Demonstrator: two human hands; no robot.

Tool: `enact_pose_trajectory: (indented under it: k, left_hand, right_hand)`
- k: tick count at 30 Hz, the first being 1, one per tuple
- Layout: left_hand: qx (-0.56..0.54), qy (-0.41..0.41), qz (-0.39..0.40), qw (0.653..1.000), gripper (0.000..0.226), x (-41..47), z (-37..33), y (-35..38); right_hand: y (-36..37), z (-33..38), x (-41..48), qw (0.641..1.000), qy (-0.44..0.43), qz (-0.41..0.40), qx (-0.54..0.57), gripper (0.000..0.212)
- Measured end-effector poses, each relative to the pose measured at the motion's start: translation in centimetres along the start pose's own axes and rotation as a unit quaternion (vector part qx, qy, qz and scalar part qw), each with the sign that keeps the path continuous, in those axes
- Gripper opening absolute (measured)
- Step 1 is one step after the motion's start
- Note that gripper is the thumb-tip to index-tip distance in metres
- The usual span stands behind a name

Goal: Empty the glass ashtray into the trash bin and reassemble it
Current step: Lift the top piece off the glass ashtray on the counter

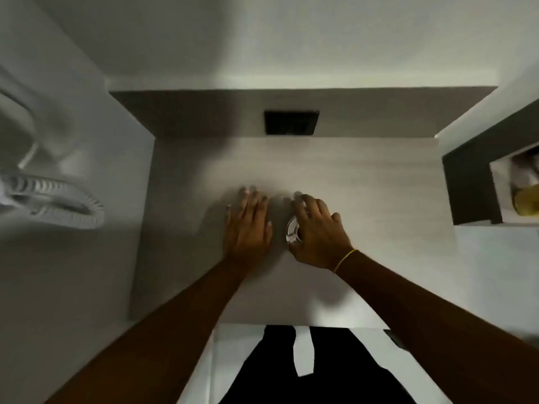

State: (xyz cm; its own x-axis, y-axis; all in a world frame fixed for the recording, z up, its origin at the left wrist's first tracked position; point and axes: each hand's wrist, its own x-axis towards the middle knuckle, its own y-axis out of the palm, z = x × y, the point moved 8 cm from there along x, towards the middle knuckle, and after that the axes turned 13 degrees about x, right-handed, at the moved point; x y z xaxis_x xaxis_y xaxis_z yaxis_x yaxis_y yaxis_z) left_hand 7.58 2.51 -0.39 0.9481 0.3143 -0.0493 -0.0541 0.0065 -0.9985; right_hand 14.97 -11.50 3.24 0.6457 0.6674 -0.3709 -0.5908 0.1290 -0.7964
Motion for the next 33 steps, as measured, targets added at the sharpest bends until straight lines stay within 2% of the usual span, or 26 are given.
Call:
enact_pose_trajectory:
  k: [1,4,10,15,25,29,33]
  left_hand:
    - [-0.014,-0.005,0.025,1.0,0.064,-0.6,-0.2,1.4]
    - [-0.017,-0.004,0.072,0.997,0.063,-2.4,-1.1,4.1]
    - [-0.007,-0.003,0.043,0.999,0.065,-2.9,-1.1,5.0]
    - [-0.015,-0.007,0.034,0.999,0.067,-2.9,-1.0,5.1]
    - [-0.011,-0.011,0.009,1.0,0.065,-2.9,-1.0,4.8]
    - [-0.01,-0.011,-0.022,1.0,0.062,-3.2,-1.1,4.4]
    - [-0.007,-0.014,-0.045,0.999,0.059,-3.3,-1.1,4.0]
  right_hand:
    - [0.5,-0.3,0.3,1.0,0.007,0.02,-0.007,0.104]
    - [1.1,-0.9,0.8,0.999,0.015,0.012,-0.033,0.102]
    - [2.4,-1.1,1.4,0.996,0.002,0.065,-0.057,0.102]
    - [3.1,-1.1,0.6,0.995,0.003,0.074,-0.06,0.109]
    - [0.7,-1.2,-0.9,0.999,0.009,0.02,0.037,0.103]
    - [-2.1,-4.3,-1.5,0.996,0.04,-0.032,0.075,0.103]
    - [-3.3,-8.1,-2.0,0.995,0.064,-0.044,0.068,0.097]
